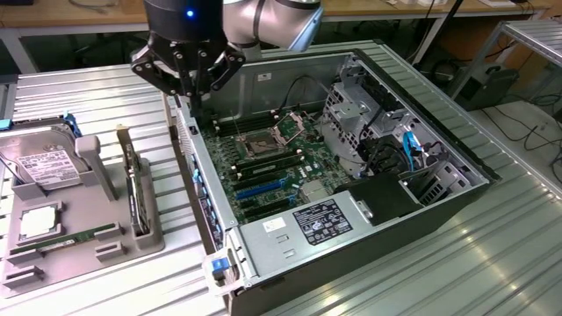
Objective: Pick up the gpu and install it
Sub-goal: 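Reach for the gpu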
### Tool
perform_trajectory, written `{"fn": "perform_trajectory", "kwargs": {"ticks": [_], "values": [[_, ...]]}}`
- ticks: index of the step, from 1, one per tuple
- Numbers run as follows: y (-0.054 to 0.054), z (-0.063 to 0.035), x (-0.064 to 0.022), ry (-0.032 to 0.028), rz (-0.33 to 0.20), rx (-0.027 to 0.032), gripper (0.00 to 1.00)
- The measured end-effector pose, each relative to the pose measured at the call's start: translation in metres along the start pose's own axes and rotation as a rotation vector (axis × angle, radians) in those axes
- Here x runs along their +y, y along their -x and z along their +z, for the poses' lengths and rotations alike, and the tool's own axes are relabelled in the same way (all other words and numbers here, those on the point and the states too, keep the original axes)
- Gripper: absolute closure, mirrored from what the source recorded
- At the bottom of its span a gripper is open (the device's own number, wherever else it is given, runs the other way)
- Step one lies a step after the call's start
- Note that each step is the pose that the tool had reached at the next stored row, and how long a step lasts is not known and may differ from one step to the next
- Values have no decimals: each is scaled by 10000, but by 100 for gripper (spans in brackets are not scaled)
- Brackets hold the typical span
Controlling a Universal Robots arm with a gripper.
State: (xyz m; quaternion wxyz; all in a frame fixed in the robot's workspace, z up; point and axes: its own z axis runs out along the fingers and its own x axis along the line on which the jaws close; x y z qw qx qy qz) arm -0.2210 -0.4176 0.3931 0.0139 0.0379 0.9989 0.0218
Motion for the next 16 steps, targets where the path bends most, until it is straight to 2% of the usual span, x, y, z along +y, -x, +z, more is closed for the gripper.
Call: {"fn": "perform_trajectory", "kwargs": {"ticks": [6,12,16], "values": [[-241,-1,-57,-1,-4,1,89],[-529,32,-105,-3,-4,0,89],[-709,49,-140,-28,-6,-1,89]]}}
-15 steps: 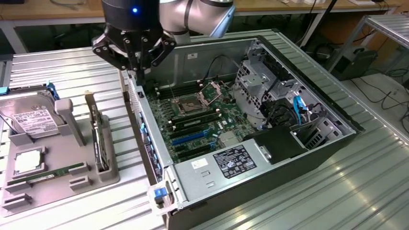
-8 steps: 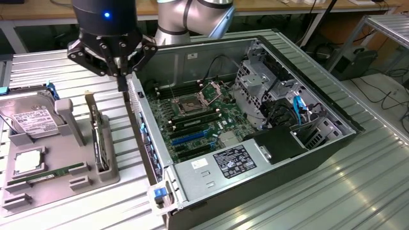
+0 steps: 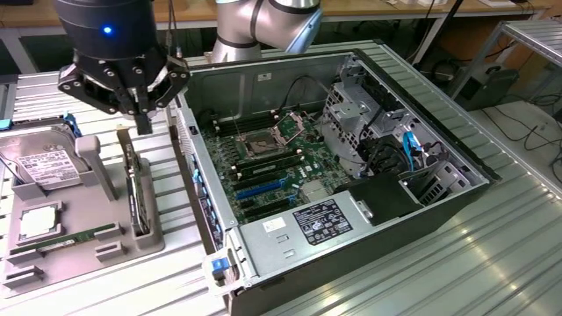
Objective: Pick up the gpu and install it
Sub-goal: 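Reach for the gpu, then pick up the gpu and move the gpu toward the slot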
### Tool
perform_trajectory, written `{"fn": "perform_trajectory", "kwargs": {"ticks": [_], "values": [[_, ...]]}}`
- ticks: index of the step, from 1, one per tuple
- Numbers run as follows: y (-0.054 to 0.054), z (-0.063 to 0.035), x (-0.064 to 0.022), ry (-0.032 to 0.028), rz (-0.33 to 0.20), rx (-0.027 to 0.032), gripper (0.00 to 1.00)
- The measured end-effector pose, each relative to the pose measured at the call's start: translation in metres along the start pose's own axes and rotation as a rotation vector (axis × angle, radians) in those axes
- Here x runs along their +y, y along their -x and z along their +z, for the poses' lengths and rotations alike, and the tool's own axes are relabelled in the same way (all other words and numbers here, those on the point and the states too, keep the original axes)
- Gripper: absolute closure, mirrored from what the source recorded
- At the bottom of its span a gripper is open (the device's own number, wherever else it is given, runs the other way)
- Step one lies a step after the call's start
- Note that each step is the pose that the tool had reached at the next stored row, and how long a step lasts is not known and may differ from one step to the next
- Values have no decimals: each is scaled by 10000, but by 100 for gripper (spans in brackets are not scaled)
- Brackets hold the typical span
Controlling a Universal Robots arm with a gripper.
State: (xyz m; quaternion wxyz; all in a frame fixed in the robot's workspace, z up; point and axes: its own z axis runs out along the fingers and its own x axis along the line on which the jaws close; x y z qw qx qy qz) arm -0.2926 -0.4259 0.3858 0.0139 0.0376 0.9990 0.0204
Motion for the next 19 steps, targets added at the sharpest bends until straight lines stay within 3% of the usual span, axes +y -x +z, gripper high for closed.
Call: {"fn": "perform_trajectory", "kwargs": {"ticks": [6,19], "values": [[-243,37,-30,-34,-1,-10,89],[-243,36,-30,-35,-1,-9,89]]}}
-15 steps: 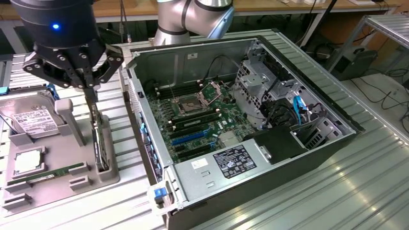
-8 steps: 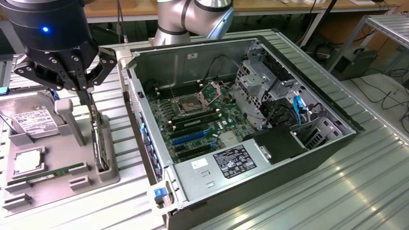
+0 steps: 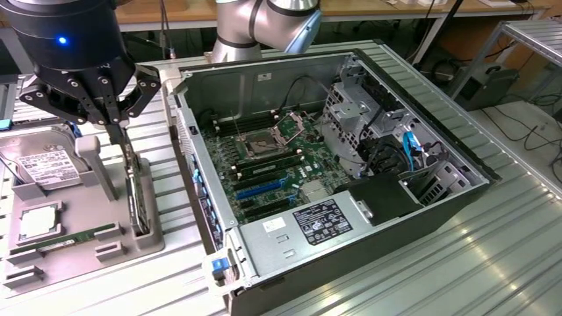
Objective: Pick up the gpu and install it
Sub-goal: 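Pick up the gpu and move the gpu toward the slot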
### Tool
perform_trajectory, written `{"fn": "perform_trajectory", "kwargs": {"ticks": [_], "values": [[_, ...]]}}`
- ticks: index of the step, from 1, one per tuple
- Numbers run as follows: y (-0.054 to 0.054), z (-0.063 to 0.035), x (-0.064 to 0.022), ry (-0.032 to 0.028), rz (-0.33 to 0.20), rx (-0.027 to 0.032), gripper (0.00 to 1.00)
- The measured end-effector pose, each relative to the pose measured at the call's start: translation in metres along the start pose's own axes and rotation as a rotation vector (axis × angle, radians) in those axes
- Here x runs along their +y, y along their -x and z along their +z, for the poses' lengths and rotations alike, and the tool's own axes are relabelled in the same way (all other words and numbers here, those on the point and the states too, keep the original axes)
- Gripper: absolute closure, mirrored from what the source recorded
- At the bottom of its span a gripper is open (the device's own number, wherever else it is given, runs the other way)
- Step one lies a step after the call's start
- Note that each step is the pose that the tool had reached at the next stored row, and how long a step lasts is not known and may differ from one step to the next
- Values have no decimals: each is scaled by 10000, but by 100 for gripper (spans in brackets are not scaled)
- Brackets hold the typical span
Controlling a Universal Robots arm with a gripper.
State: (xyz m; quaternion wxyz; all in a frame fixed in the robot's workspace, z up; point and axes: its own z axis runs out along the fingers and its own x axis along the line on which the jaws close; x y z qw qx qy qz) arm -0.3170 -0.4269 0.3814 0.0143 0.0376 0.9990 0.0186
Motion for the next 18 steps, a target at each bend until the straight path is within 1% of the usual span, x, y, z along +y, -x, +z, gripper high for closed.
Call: {"fn": "perform_trajectory", "kwargs": {"ticks": [2,4,5,6,7,8,18], "values": [[0,0,0,0,0,0,89],[0,0,0,0,0,0,76],[0,0,0,0,0,1,76],[0,0,0,0,0,0,70],[0,0,0,0,0,0,70],[0,3,0,-1,0,0,64],[-124,194,-11,-7,2,-1,64]]}}
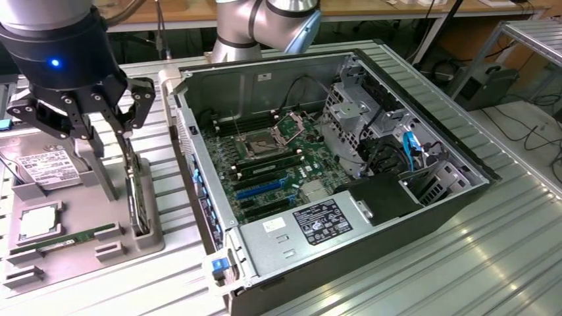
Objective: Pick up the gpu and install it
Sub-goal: 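Pick up the gpu and move the gpu toward the slot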
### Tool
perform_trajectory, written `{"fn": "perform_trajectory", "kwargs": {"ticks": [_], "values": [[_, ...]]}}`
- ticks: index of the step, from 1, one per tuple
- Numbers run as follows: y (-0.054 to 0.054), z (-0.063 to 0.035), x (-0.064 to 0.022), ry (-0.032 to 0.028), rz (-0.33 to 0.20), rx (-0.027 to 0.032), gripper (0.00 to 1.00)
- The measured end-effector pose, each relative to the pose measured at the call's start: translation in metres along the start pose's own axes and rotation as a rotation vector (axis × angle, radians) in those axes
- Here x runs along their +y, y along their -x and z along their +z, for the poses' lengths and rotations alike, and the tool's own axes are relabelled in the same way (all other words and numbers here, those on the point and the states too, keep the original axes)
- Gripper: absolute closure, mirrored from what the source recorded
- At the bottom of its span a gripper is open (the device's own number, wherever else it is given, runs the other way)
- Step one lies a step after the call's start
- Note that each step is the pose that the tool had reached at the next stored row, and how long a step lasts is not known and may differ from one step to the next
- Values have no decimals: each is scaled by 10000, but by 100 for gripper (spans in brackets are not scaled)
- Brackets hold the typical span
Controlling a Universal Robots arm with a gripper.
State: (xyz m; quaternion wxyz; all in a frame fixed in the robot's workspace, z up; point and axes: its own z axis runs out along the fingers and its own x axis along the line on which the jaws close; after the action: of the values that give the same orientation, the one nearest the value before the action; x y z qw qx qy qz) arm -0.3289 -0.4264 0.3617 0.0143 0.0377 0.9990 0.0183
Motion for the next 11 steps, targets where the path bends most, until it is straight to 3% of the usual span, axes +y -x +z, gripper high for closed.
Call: {"fn": "perform_trajectory", "kwargs": {"ticks": [11], "values": [[-13,263,-10,-1,0,1,64]]}}
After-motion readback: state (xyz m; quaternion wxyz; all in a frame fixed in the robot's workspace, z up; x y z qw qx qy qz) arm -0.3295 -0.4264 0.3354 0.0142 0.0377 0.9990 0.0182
